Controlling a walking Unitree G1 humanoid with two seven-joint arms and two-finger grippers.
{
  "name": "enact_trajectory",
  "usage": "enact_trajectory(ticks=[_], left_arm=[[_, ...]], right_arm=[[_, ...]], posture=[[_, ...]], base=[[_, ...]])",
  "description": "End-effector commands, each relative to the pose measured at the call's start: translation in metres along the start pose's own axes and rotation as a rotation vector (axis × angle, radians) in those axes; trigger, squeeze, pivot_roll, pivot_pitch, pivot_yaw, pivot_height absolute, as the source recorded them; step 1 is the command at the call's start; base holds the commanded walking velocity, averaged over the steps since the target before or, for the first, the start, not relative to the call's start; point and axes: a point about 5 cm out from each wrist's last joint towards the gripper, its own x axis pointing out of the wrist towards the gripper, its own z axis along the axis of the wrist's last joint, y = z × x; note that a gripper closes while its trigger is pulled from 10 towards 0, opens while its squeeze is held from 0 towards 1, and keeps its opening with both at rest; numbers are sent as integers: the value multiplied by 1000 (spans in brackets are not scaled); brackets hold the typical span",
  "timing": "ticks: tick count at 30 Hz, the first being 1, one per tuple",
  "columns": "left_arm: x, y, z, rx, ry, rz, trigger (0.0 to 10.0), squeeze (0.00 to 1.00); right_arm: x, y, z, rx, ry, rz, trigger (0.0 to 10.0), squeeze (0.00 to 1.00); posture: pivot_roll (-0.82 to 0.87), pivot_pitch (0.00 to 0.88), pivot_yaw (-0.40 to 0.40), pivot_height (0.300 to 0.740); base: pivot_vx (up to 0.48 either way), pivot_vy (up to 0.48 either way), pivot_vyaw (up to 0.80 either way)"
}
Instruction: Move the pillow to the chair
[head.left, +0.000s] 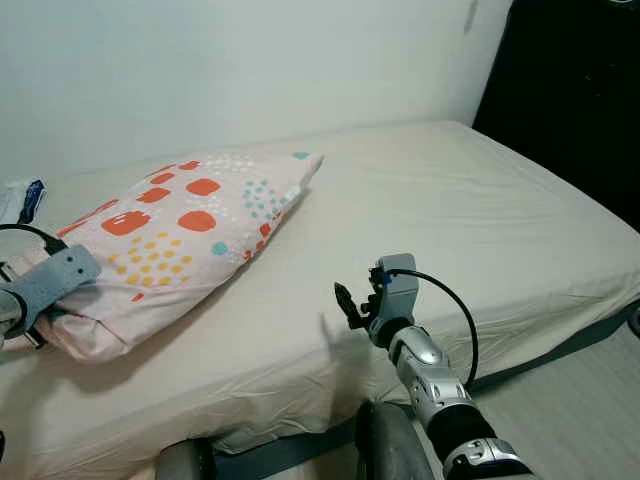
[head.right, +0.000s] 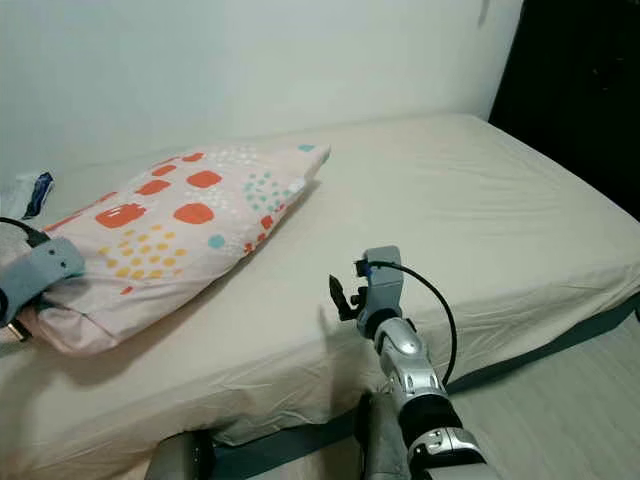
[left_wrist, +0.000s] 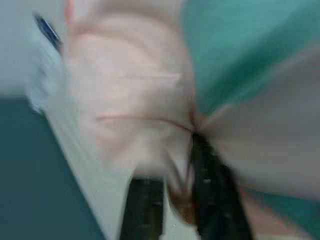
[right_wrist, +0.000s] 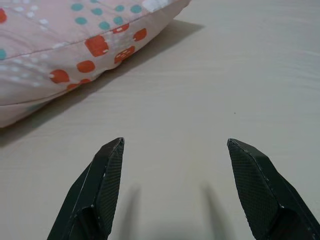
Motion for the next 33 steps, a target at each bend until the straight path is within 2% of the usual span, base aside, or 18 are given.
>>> enact_trajectory(ticks=[1, 6, 8, 11, 15, 16, 19, 21, 22, 23, 24, 25, 27, 28, 30, 31, 32, 33], left_arm=[[-6, 2, -12, -101, 22, -100, 10000, 1000], [-13, 9, -16, -169, 11, -169, 10000, 1000], [-18, 18, -21, -184, 21, -141, 10000, 1000], [-20, 21, -23, -183, 25, -130, 10000, 1000], [-28, 36, -28, -172, 47, -51, 10000, 1000], [-34, 47, -25, -187, 30, -32, 10000, 1000], [-37, 51, -23, -196, 18, -25, 10000, 1000], [-41, 60, -10, -267, -71, -27, 10000, 1000], [-41, 60, -10, -267, -71, -27, 10000, 1000], [-41, 61, 10, -316, -199, -88, 10000, 1000], [-40, 53, 37, -327, -358, -203, 10000, 1000], [-40, 47, 54, -321, -462, -285, 10000, 1000], [-40, 47, 54, -321, -462, -285, 10000, 1000], [-37, 26, 77, -305, -563, -442, 10000, 1000], [-33, -6, 93, -287, -627, -638, 10000, 1000], [-29, -48, 107, -227, -637, -769, 10000, 0], [-29, -77, 116, -189, -643, -848, 10000, 0], [-29, -77, 116, -189, -643, -848, 10000, 0]], right_arm=[[0, 1, 0, 5, -5, 5, 10000, 0], [0, 1, -1, 3, -2, 7, 10000, 0], [1, 2, 0, 3, -1, 9, 10000, 0], [1, 2, 0, 3, -1, 10, 10000, 0], [1, 2, 0, 3, 1, 13, 10000, 0], [1, 2, -1, 3, 3, 14, 10000, 0], [1, 2, -1, 3, 3, 14, 10000, 0], [1, 2, -1, 2, 4, 13, 10000, 0], [1, 2, -1, 2, 4, 13, 10000, 0], [1, 1, -1, 2, 4, 12, 10000, 0], [1, 0, -1, 2, 5, 11, 10000, 0], [1, 0, -1, 2, 5, 10, 10000, 0], [1, 0, -1, 2, 5, 10, 10000, 0], [1, 1, -1, 1, 6, 11, 10000, 0], [2, 3, -1, 1, 7, 14, 10000, 0], [3, 4, 0, 0, 3, 14, 10000, 0], [3, 5, 1, -1, 1, 14, 10000, 0], [3, 5, 1, -1, 1, 14, 10000, 0]], posture=[[57, 0, -50, 535], [61, 0, -53, 535], [62, 0, -52, 535], [62, 0, -52, 535], [64, 0, -53, 535], [61, 0, -51, 535], [61, 0, -51, 535], [60, 0, -50, 535], [60, 0, -50, 535], [64, 0, -52, 535], [68, 0, -55, 535], [68, 0, -55, 535], [68, 0, -55, 535], [68, 0, -54, 535], [67, 0, -53, 535], [53, 0, -43, 535], [53, 0, -43, 535], [53, 0, -43, 535]], base=[[0, 0, 0], [0, 0, 0], [0, 0, 0], [0, 0, 0], [0, 0, 0], [0, 0, 0], [0, 0, 0], [0, 0, 0], [0, 0, 0], [0, 0, 0], [0, 0, 0], [0, 0, 0], [0, 0, 0], [0, 0, 0], [0, 0, 0], [0, 0, 0], [0, 0, 0], [0, 0, 0]])
